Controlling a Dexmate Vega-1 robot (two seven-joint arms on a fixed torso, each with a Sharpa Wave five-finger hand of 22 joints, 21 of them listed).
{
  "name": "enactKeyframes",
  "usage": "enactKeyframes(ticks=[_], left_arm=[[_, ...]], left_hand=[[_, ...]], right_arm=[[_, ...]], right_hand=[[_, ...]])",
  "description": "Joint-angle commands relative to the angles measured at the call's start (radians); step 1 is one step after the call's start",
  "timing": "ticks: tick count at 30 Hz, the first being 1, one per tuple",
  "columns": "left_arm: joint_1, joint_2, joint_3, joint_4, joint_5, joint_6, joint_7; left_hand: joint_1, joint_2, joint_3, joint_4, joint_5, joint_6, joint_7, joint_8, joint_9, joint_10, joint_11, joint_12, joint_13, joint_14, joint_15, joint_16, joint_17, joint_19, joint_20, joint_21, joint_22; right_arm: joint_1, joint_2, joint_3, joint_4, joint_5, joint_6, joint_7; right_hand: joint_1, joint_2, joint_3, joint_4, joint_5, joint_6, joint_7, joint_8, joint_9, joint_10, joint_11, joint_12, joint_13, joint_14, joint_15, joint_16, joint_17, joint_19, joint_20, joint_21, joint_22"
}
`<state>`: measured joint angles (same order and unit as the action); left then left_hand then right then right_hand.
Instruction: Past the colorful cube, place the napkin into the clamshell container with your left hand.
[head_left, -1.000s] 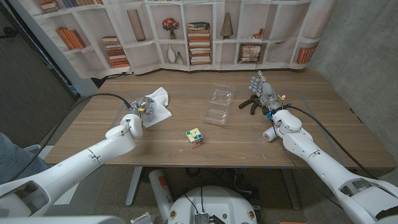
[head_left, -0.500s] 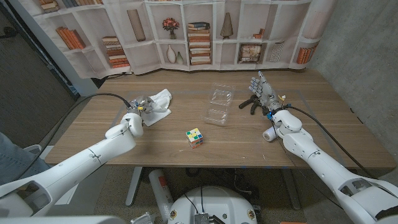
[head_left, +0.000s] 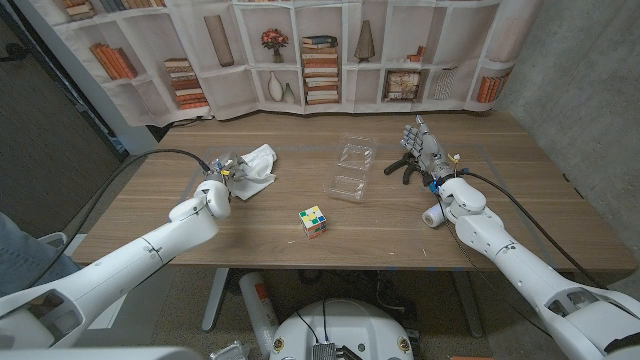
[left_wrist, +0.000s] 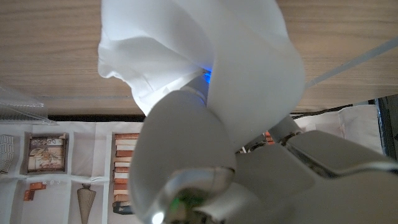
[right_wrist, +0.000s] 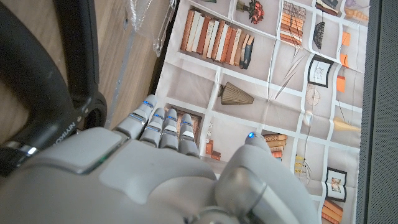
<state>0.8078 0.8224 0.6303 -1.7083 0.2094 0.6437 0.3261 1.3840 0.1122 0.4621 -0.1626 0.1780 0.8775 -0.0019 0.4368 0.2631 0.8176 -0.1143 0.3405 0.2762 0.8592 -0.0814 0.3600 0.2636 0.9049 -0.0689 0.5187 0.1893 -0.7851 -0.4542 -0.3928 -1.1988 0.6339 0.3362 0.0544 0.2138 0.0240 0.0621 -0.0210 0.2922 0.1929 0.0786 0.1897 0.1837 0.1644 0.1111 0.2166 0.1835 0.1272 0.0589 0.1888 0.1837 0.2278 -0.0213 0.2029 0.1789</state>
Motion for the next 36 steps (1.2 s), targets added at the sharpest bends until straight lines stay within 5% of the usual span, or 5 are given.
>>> enactKeyframes(ticks=[1,36], left_arm=[[-0.004,0.009,-0.002,-0.007,-0.008,0.015,-0.009],[-0.009,0.029,-0.022,-0.03,-0.014,-0.013,0.001]], left_hand=[[0.019,0.01,0.007,0.003,0.006,0.014,0.002,0.009,0.003,0.015,-0.002,0.006,0.006,0.042,-0.11,0.018,0.048,0.067,-0.064,0.013,0.002],[0.011,0.008,0.001,0.018,0.004,0.026,0.007,0.022,0.007,0.032,0.0,0.001,0.034,0.077,-0.114,0.023,0.079,0.063,-0.065,0.047,0.002]], right_arm=[[0.0,0.001,-0.003,-0.009,-0.003,-0.005,-0.006],[-0.006,0.007,0.002,-0.014,-0.008,0.009,-0.027]], right_hand=[[0.003,0.009,-0.004,0.002,-0.003,0.009,-0.001,0.008,0.005,0.01,0.0,0.002,0.006,0.007,-0.002,0.003,0.002,0.008,-0.003,0.002,0.006],[0.004,0.012,-0.006,0.0,-0.005,0.011,-0.001,0.008,0.005,0.014,-0.002,0.002,0.006,0.011,-0.003,0.003,0.002,0.01,-0.002,0.002,0.006]])
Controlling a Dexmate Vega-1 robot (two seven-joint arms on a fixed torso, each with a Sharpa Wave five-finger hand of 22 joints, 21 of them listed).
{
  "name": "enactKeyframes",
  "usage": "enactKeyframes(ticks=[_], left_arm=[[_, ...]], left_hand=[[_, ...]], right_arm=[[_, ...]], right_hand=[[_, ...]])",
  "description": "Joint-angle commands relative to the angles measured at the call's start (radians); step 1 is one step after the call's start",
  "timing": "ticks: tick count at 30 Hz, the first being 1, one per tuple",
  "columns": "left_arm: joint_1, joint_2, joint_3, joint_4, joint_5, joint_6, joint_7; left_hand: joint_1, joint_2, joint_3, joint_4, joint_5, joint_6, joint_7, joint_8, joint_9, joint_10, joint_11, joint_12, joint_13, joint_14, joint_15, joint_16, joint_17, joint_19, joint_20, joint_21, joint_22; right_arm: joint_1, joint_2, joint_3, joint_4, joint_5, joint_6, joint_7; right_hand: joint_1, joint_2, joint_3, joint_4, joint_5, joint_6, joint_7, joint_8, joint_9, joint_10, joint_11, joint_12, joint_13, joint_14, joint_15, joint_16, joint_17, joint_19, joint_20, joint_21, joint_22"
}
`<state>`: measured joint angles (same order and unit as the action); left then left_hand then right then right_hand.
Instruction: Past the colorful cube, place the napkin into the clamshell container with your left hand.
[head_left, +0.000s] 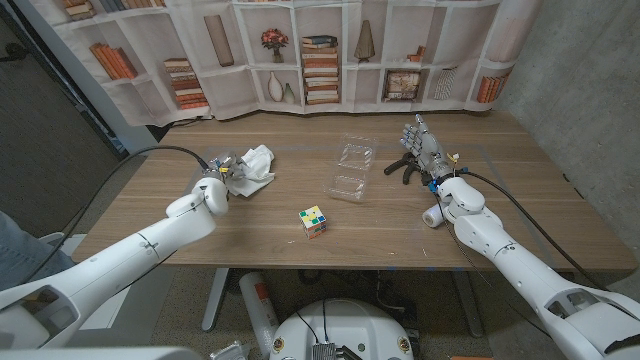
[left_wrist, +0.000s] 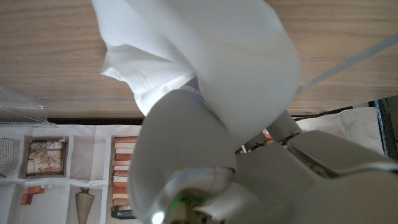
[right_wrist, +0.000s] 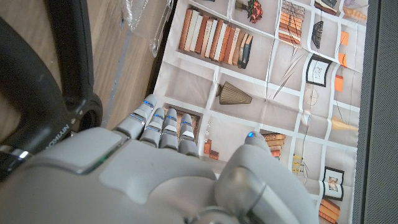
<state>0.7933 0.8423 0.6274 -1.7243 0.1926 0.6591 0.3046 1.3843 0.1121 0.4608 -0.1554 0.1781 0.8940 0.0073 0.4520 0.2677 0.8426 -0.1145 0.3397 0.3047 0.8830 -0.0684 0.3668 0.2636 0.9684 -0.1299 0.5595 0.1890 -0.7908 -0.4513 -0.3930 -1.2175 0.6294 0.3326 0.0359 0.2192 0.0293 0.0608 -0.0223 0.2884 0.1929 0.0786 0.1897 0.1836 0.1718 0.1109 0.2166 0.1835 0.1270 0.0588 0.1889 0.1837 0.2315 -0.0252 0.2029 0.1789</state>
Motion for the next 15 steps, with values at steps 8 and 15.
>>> enactKeyframes(ticks=[8,15], left_arm=[[0.005,0.011,-0.022,-0.019,0.01,-0.03,0.024],[0.001,0.011,-0.021,-0.02,0.016,-0.028,0.018]], left_hand=[[0.008,0.007,0.001,0.011,0.003,0.009,-0.002,0.007,0.001,0.01,-0.002,0.001,0.011,0.061,-0.129,0.017,0.085,0.0,-0.007,0.013,0.002],[0.005,0.006,-0.001,0.013,0.002,0.015,-0.001,0.009,0.0,0.011,-0.002,0.0,0.015,0.063,-0.129,0.016,0.089,0.0,-0.008,0.018,0.002]], right_arm=[[0.001,0.005,0.003,0.008,-0.002,0.014,-0.008],[0.004,0.008,0.004,0.018,0.001,0.016,-0.002]], right_hand=[[-0.001,0.007,-0.005,0.001,-0.001,0.01,0.0,0.008,0.005,0.008,-0.001,0.003,0.006,0.012,-0.004,0.003,0.003,0.007,0.002,0.001,0.006],[-0.001,0.008,-0.006,0.001,-0.002,0.011,0.0,0.008,0.005,0.008,-0.001,0.003,0.006,0.013,-0.003,0.003,0.003,0.007,0.001,0.001,0.006]])
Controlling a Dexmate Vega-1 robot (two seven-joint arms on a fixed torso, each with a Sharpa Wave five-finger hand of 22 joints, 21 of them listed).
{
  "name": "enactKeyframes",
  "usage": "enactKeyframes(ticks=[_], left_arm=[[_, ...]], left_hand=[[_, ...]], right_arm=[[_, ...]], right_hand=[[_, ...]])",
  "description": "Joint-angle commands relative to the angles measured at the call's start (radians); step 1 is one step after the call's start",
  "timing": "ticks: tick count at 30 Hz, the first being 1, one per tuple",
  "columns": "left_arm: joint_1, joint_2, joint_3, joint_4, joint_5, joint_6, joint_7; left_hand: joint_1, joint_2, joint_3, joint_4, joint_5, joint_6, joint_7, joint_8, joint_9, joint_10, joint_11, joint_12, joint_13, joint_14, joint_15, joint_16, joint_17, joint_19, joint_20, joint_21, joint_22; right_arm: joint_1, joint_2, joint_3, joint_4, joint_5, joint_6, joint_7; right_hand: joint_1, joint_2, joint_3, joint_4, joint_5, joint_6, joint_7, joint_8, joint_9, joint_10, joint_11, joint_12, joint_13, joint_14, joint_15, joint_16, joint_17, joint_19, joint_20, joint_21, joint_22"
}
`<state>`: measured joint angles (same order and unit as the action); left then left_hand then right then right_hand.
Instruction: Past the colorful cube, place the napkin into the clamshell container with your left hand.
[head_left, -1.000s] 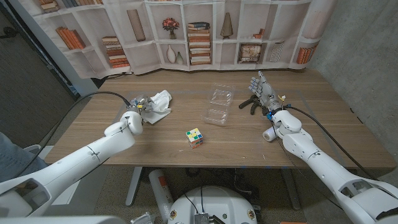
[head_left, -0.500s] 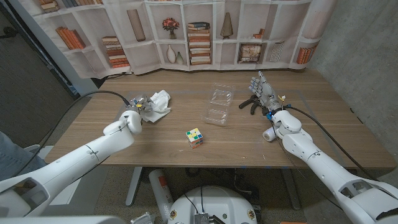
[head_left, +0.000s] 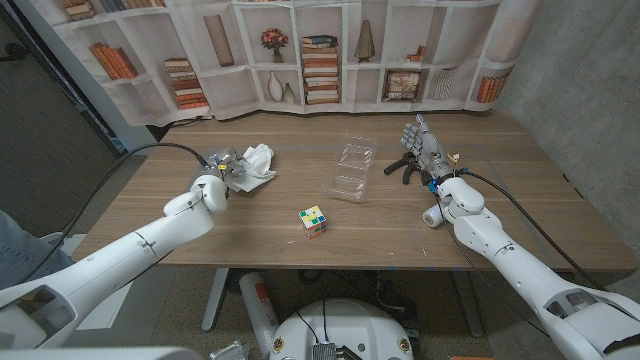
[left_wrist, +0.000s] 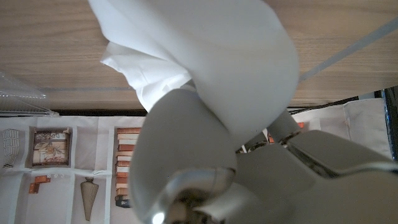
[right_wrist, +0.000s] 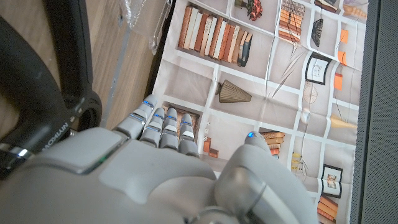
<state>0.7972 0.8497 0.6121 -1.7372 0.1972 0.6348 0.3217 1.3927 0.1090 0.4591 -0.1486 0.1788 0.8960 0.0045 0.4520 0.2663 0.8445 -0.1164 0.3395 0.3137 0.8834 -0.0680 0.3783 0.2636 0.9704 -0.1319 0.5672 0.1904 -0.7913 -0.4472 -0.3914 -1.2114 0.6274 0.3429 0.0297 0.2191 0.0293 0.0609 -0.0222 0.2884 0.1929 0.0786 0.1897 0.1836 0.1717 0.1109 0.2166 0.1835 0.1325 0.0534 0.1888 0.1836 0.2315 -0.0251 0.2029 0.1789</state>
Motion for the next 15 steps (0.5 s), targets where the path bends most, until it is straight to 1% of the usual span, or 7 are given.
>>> enactKeyframes(ticks=[1,6,15], left_arm=[[-0.003,0.004,-0.006,-0.008,0.012,-0.005,0.001],[-0.005,0.0,-0.005,-0.011,0.022,0.0,0.009],[-0.002,0.004,-0.01,-0.015,0.031,-0.025,0.016]], left_hand=[[-0.004,0.009,0.0,0.007,0.002,0.013,0.002,0.009,0.001,0.011,-0.001,0.0,0.007,0.063,-0.13,0.005,0.09,-0.002,-0.006,0.011,0.001],[-0.006,0.008,-0.001,0.008,0.001,0.011,0.001,0.009,0.0,0.01,0.0,-0.001,0.009,0.062,-0.128,0.003,0.093,-0.005,-0.006,0.014,0.001],[-0.008,0.008,-0.005,0.009,0.001,0.006,-0.002,0.008,0.0,0.009,-0.002,-0.005,0.017,0.071,-0.134,0.006,0.103,-0.008,-0.012,0.024,0.002]], right_arm=[[0.005,0.004,0.002,0.013,0.004,0.006,0.005],[0.007,0.005,0.003,0.017,0.006,0.007,0.008],[0.001,0.002,0.006,0.01,0.007,0.006,0.004]], right_hand=[[0.0,0.008,-0.006,0.001,-0.002,0.011,0.0,0.008,0.005,0.008,0.0,0.003,0.006,0.007,0.002,0.003,0.003,0.007,0.002,0.001,0.006],[0.0,0.008,-0.006,0.0,-0.002,0.01,0.0,0.008,0.005,0.008,-0.002,0.002,0.006,0.008,0.002,0.003,0.003,0.008,0.001,0.001,0.006],[0.0,0.009,-0.006,0.0,-0.003,0.011,0.001,0.008,0.005,0.009,-0.001,0.002,0.006,0.008,0.002,0.002,0.003,0.008,0.001,0.001,0.006]])
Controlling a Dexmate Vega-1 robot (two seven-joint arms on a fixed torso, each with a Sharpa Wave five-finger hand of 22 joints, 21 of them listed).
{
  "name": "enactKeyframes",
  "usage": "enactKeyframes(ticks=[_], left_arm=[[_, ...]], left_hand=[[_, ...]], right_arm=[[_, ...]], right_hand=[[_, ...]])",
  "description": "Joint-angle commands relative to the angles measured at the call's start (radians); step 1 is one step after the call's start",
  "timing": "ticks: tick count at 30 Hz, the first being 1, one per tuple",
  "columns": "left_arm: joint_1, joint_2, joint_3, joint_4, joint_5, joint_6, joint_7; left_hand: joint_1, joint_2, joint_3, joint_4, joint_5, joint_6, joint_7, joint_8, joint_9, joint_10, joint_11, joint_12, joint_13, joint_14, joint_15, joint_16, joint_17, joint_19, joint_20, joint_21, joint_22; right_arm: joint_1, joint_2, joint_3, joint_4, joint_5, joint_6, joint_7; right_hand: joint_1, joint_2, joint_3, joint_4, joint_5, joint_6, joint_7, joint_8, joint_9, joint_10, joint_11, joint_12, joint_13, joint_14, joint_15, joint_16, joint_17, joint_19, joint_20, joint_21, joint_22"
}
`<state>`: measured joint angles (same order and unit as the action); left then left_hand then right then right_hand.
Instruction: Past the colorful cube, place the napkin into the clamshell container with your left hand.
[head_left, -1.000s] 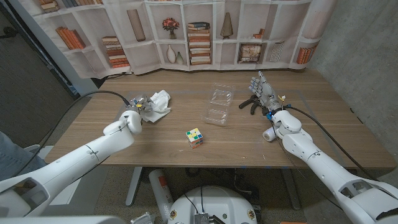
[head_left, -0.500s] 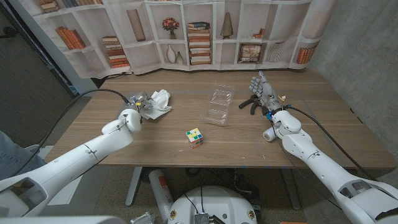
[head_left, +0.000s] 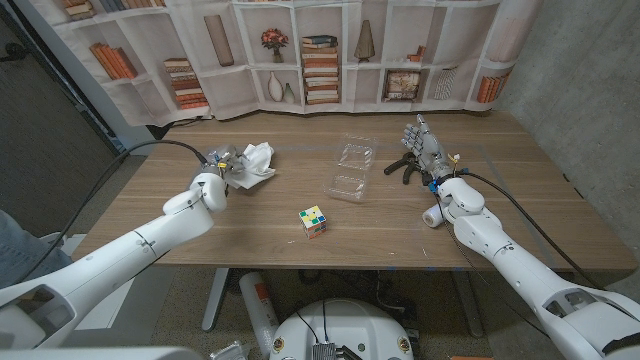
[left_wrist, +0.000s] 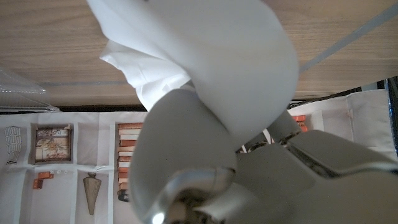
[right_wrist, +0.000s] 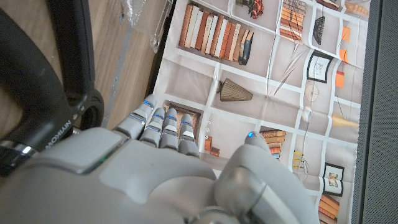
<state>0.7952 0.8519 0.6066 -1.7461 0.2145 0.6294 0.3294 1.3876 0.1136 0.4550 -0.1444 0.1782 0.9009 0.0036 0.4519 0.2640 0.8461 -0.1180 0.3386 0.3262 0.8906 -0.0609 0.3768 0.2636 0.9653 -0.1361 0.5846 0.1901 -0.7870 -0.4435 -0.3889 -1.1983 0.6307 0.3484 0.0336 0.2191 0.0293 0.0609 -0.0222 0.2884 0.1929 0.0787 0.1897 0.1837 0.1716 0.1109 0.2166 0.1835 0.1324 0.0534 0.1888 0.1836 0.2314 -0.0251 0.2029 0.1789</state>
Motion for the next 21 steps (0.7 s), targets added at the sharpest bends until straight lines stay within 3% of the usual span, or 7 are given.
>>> enactKeyframes(ticks=[1,21], left_arm=[[0.0,0.001,-0.003,-0.007,0.016,-0.019,0.009],[0.039,0.033,-0.037,-0.074,0.027,-0.02,0.011]], left_hand=[[-0.004,0.003,-0.001,0.004,0.001,0.005,-0.001,0.01,0.002,0.009,-0.001,-0.004,0.006,0.064,-0.141,0.007,0.104,-0.003,-0.008,0.008,0.003],[-0.012,-0.002,-0.01,0.007,-0.001,0.016,-0.011,0.012,-0.005,0.018,-0.011,-0.008,0.019,0.071,-0.147,0.006,0.122,-0.013,-0.016,0.027,0.005]], right_arm=[[-0.004,-0.002,0.004,-0.004,0.004,0.001,0.0],[-0.021,-0.015,0.01,-0.032,0.006,0.007,-0.001]], right_hand=[[0.0,0.009,-0.006,0.0,-0.003,0.011,0.001,0.008,0.005,0.009,-0.001,0.002,0.006,0.007,0.001,0.002,0.003,0.008,0.001,0.001,0.006],[0.005,0.011,-0.006,-0.004,-0.004,0.01,0.007,0.007,0.005,0.005,0.001,0.0,0.006,0.005,0.004,0.0,0.002,0.013,-0.005,0.002,0.005]])
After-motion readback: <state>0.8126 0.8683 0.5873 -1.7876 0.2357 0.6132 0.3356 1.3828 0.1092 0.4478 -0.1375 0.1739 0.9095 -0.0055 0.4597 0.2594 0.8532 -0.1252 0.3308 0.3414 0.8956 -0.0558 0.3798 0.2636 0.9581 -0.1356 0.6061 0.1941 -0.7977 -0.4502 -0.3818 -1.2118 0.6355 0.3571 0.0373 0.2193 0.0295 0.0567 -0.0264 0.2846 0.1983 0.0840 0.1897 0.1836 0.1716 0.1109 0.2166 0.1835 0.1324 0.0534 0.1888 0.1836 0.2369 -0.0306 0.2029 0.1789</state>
